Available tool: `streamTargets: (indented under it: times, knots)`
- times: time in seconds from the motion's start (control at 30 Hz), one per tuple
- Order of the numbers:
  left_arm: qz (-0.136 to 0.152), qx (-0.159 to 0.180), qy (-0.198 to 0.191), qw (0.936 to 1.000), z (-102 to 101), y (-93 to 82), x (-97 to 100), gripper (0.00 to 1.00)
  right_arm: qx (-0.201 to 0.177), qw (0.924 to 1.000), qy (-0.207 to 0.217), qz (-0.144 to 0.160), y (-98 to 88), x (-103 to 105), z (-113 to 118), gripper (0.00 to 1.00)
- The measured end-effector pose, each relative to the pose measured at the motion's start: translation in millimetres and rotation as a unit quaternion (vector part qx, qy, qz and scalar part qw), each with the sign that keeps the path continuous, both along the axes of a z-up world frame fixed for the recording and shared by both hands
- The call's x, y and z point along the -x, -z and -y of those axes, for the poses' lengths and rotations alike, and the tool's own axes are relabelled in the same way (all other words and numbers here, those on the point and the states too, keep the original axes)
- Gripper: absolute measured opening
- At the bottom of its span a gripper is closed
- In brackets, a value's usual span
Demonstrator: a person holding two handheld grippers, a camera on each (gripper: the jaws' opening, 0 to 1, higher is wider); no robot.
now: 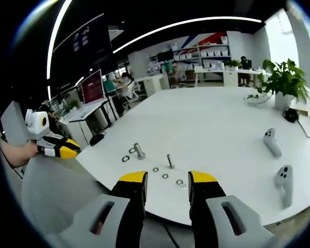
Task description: Place the washer onto the threaded stud by aligning its center hole with the stud, sliding it down to the base, and recovering from edge contact or off-axis alignment until the washer reaches the visible bottom stop.
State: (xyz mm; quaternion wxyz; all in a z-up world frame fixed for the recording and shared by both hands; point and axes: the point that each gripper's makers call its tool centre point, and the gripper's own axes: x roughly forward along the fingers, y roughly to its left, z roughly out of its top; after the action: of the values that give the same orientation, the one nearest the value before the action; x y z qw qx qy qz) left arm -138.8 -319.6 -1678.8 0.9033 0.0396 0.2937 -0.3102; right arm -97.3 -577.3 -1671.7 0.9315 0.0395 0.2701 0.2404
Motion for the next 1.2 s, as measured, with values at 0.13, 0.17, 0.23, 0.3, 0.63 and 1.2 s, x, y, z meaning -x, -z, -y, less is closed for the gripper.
streamTargets:
  times: [0.13,0.17,0.23,0.3,0.63,1.2]
  knots:
    - [-0.003,-0.003,0.006,1.0,1.2,1.6,1.3,0.17,-0.003,1.0,0.004,0.001,0.0,-1.0,2.7,0.34]
    - [-0.003,-0.002,0.006,1.0,0.8,1.8,1.4,0.17,-0.005,1.0,0.006,0.002,-0.2,-0.9,2.9,0.34]
    - [-0.004,-0.002,0.006,1.0,0.6,2.2,1.9,0.17,-0.008,0.9999,0.008,0.0,0.4,-0.6,2.7,0.34]
    - [-0.004,-0.002,0.007,1.0,0.8,2.5,2.4,0.17,-0.008,1.0,0.006,-0.001,0.7,-0.2,1.9,0.34]
    - [0.005,-0.001,0.0,1.0,-0.8,-0.8,0.2,0.17,-0.001,1.0,0.003,-0.001,2.0,-0.1,1.7,0.34]
    - [0.018,0.002,-0.012,0.9998,-4.6,-5.5,-4.1,0.16,0.004,0.9999,0.004,-0.009,4.0,1.3,1.2,0.33]
